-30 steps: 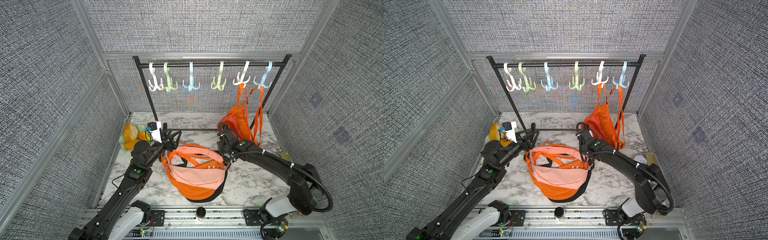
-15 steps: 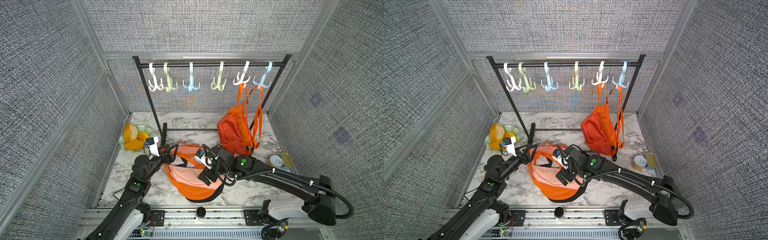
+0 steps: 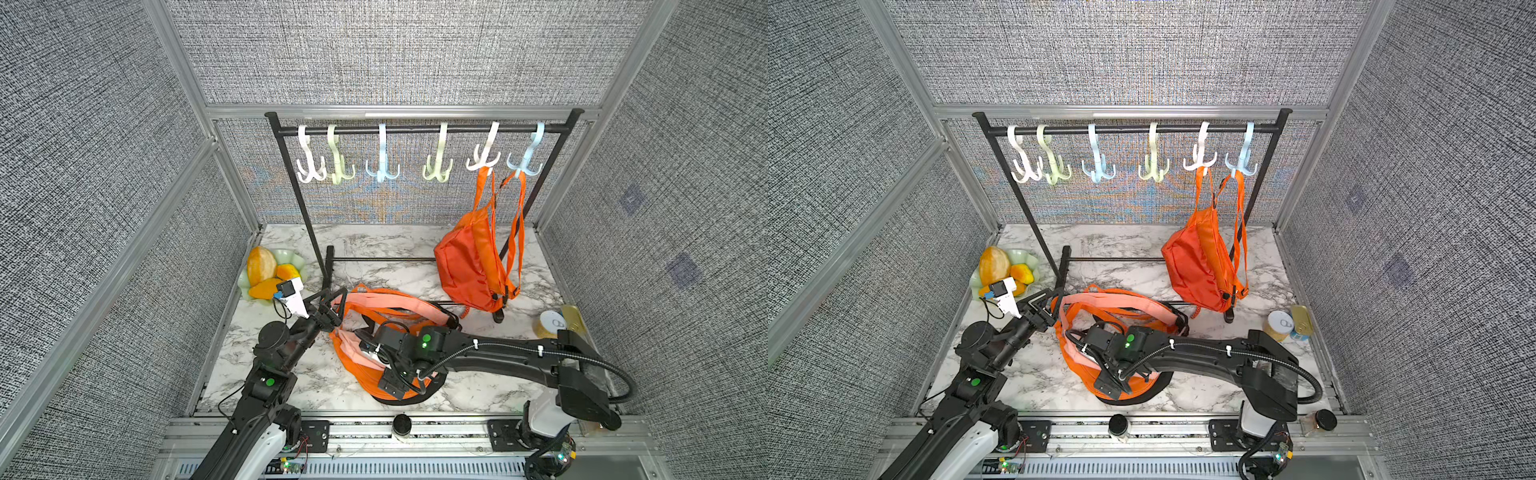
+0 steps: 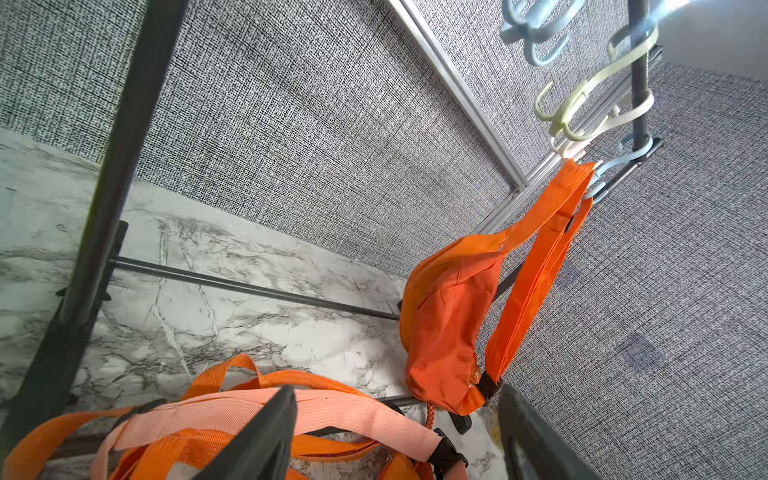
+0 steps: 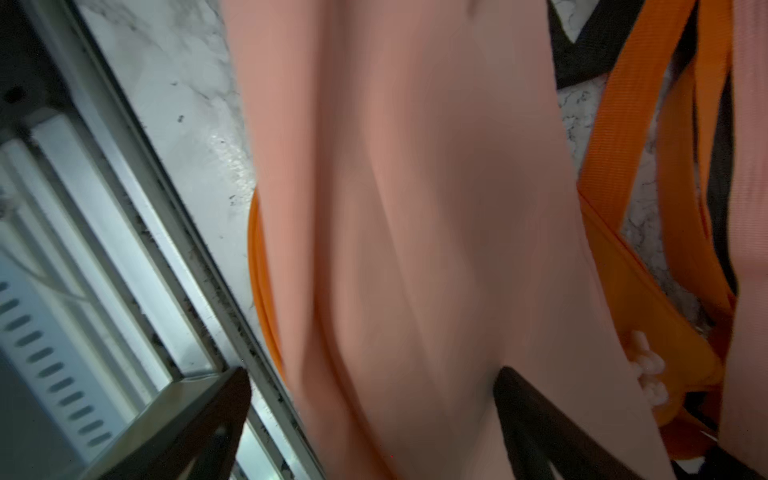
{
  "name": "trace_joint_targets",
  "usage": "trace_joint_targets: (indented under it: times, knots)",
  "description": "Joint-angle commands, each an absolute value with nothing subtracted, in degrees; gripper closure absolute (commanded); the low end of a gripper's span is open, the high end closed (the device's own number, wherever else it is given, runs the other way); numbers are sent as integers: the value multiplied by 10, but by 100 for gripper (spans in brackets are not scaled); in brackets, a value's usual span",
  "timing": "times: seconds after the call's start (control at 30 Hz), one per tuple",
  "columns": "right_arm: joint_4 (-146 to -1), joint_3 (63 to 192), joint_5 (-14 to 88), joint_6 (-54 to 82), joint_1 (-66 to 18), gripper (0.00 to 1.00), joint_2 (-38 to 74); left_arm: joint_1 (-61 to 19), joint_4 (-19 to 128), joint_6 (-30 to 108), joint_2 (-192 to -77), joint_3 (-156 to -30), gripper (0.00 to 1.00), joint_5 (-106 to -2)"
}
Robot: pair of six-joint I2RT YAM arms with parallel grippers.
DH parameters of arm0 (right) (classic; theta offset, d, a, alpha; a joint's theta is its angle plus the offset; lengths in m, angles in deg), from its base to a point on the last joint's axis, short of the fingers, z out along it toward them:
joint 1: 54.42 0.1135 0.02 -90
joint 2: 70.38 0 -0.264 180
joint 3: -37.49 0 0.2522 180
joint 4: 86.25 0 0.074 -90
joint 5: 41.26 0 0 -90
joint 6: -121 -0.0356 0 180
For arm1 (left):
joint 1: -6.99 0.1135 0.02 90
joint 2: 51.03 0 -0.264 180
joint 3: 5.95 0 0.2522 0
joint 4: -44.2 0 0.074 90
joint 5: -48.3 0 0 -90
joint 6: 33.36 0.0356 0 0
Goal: Hang the bag on a hook
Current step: Pick up the bag from the bag.
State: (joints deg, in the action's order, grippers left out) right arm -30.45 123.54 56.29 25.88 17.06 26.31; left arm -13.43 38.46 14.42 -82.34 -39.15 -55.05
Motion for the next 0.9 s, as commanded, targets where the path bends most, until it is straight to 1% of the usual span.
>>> trace_joint_targets:
  times: [0.0, 0.03, 0.07, 0.1, 0.13, 0.17, 0.2, 0.33, 0.43, 0.5, 0.53, 0.57, 0.73, 0.87]
  knots:
    - [-293, 1247, 625, 243, 172, 22, 268, -133, 413, 157, -807, -401, 24, -538]
    - [-294, 1249, 627, 243, 172, 40, 268, -133, 421, 160, -803, -405, 24, -537]
    - [-297, 1250, 630, 242, 173, 62, 265, -133, 426, 161, -799, -408, 24, -537]
    - [-299, 1250, 633, 242, 173, 78, 260, -133, 431, 161, -796, -411, 24, -538]
    - [-300, 1250, 632, 242, 172, 90, 254, -133, 434, 162, -792, -414, 23, -539]
    - [-303, 1249, 628, 244, 173, 98, 244, -133, 437, 163, -788, -418, 23, -541]
    - [-306, 1247, 626, 246, 173, 100, 233, -133, 439, 165, -787, -422, 23, -545]
    - [-343, 1219, 636, 248, 161, 100, 157, -133, 452, 175, -791, -450, 20, -573]
    - [-384, 1192, 619, 238, 124, 100, 84, -133, 426, 193, -804, -458, 16, -618]
    - [-418, 1172, 606, 230, 95, 100, 34, -134, 389, 163, -819, -448, 14, -652]
    - [-437, 1158, 601, 225, 79, 100, 8, -135, 365, 143, -830, -440, 3, -669]
    - [-456, 1147, 600, 221, 65, 100, -18, -135, 345, 127, -840, -433, 1, -683]
    - [-531, 1099, 581, 201, 1, 100, -126, -165, 280, 101, -871, -412, 1, -697]
    - [-544, 1090, 549, 189, -46, 100, -163, -221, 239, 108, -915, -419, 1, -693]
